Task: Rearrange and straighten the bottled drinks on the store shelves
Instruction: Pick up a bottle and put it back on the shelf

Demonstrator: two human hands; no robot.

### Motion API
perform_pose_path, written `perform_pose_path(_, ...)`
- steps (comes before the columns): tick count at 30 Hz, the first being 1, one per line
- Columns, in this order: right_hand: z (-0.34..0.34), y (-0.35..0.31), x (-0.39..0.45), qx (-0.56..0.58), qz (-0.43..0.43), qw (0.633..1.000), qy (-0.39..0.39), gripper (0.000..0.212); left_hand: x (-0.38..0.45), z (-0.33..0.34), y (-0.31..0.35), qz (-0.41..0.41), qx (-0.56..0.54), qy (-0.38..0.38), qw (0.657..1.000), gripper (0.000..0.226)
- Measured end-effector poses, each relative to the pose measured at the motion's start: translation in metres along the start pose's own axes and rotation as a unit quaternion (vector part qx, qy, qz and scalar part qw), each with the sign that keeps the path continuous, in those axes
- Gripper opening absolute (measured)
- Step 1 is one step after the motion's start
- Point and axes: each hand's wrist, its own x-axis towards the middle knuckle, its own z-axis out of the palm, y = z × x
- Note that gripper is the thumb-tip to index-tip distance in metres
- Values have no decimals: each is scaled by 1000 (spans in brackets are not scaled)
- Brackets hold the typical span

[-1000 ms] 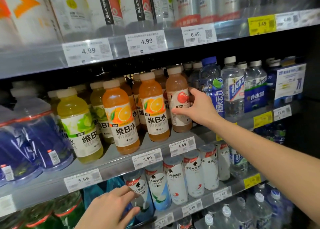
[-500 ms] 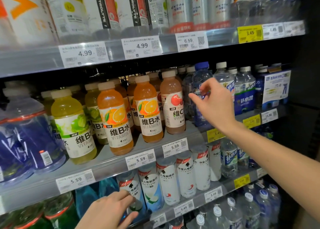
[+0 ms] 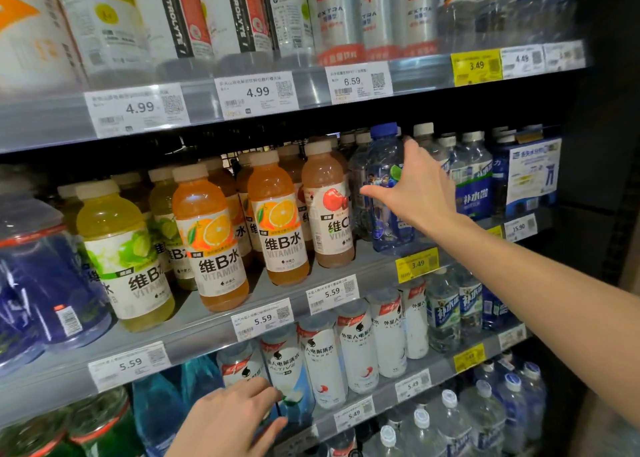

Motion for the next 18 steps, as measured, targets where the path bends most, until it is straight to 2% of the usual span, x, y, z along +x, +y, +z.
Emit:
perform_pose_path(2,2,-1,2,13,10,1000,7,76,2,1,2,0,6,-5,1000,59)
perform_pose_path(5,4,3,0,40,19,999,24,72,2,1,2,4,8,1,1000,70)
perform_pose_path(9,-2,8,-10,97,-12,994,59,82,0,-1,1,4,-17,15,1000,51)
perform_pose_path(13,-14,9,-34,202,-53,976,65,80,-9,-2,6,-6,-23,31,999,47)
perform_pose_path(18,-30,8,-67,277,-65,955,79,83,-27,-7,5,-9,-6,40,999,60)
